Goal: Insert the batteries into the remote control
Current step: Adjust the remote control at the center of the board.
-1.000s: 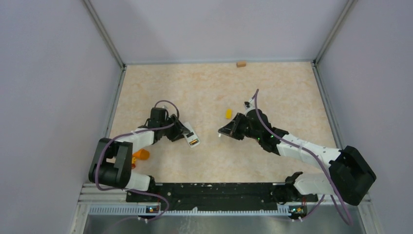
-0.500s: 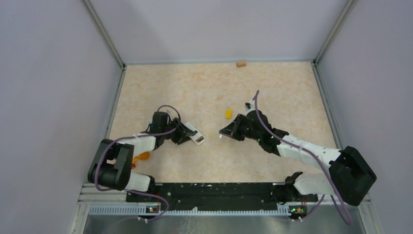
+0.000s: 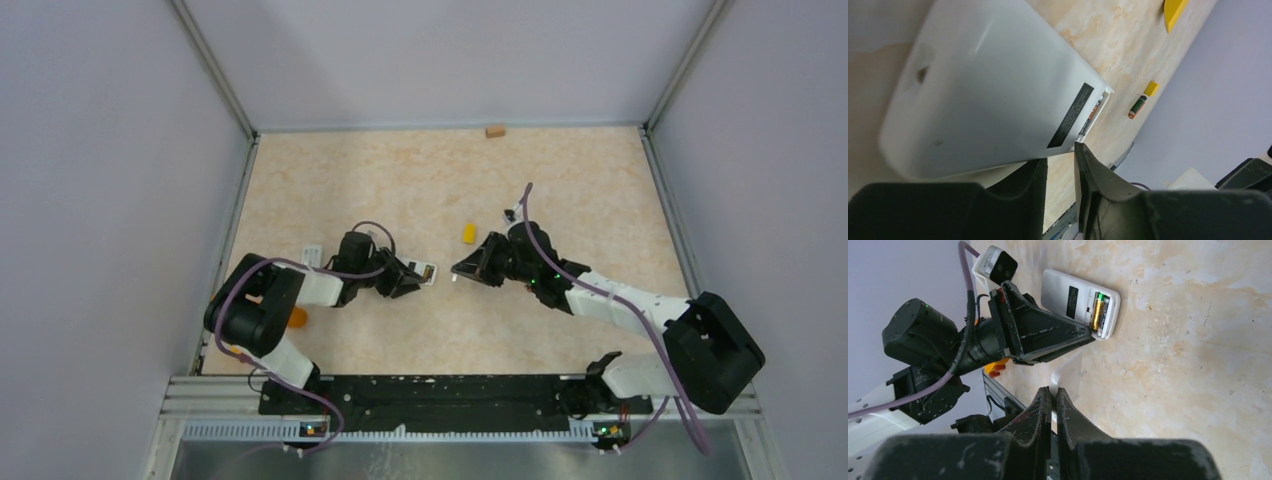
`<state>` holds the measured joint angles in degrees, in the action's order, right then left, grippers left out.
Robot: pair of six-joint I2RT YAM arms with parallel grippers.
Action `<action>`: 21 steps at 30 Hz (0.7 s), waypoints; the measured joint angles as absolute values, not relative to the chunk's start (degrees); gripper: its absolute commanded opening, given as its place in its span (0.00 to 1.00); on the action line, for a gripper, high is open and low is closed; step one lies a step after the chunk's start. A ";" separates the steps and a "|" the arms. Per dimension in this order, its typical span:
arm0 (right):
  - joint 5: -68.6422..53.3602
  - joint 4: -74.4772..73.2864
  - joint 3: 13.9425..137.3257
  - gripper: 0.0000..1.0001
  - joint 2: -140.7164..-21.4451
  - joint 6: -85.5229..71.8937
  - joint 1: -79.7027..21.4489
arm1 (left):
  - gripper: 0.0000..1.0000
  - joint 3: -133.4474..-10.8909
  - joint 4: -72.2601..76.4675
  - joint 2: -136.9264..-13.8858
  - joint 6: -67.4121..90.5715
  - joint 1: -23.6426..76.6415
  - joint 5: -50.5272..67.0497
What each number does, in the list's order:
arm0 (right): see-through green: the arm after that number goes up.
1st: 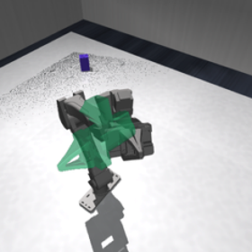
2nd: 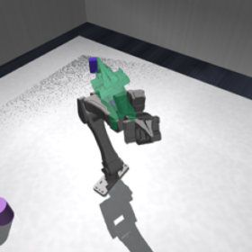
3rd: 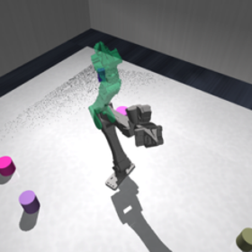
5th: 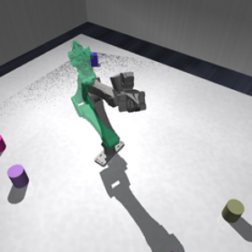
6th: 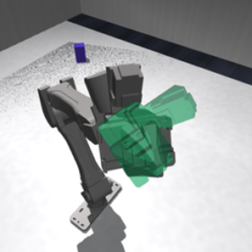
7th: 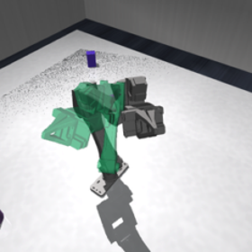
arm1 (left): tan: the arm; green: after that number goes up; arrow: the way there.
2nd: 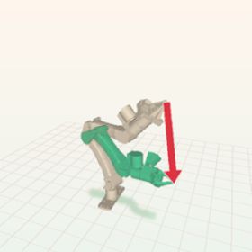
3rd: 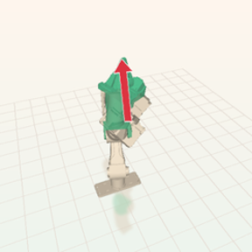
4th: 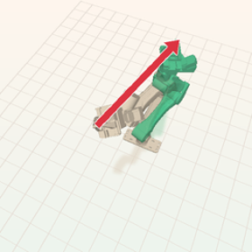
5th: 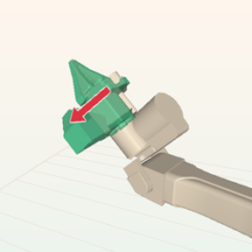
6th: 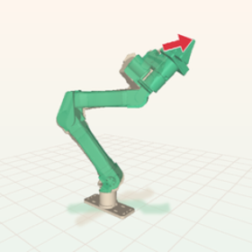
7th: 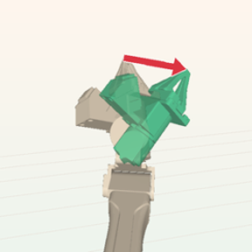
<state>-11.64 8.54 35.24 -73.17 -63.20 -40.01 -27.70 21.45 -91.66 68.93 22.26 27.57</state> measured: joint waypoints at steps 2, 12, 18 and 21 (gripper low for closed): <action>-11.90 8.51 35.24 0.00 -73.28 -63.40 -39.51 | 0.32 -27.77 23.62 -93.03 70.59 23.59 27.57; -20.03 10.20 37.65 0.00 -79.33 -60.80 -34.89 | 0.74 -30.39 17.32 -87.85 67.35 24.82 21.56; -27.86 12.60 44.01 0.00 -87.85 -58.87 -34.00 | 0.86 -35.53 3.20 -82.32 56.60 18.87 18.31; -30.83 15.53 46.24 0.00 -92.05 -59.40 -34.00 | 0.87 -36.91 -1.54 -81.56 52.21 14.52 17.37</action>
